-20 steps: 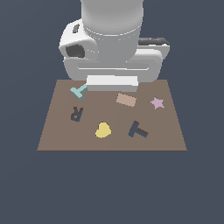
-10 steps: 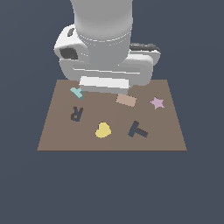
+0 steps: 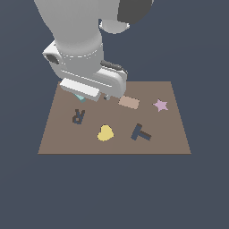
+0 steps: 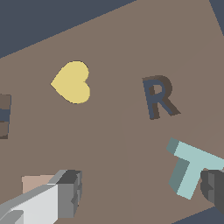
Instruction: Insert a designated object into the corresponding slot on a board.
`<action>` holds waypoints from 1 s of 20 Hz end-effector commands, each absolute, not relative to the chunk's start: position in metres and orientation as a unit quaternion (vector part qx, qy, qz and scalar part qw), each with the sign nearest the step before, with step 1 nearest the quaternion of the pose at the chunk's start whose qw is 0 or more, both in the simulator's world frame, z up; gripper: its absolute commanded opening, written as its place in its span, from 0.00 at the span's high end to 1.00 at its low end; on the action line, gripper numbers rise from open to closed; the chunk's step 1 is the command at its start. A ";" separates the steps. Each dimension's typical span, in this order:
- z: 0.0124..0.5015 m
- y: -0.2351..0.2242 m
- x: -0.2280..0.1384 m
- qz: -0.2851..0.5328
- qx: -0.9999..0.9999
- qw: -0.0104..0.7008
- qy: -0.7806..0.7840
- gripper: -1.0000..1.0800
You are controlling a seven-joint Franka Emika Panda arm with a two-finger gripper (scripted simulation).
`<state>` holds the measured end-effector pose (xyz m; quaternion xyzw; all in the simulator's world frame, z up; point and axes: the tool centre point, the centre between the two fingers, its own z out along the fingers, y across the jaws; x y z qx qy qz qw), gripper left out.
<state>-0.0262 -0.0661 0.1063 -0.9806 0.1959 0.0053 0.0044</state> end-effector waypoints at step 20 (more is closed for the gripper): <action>0.050 -0.126 -0.082 0.000 -0.924 0.000 0.383 0.04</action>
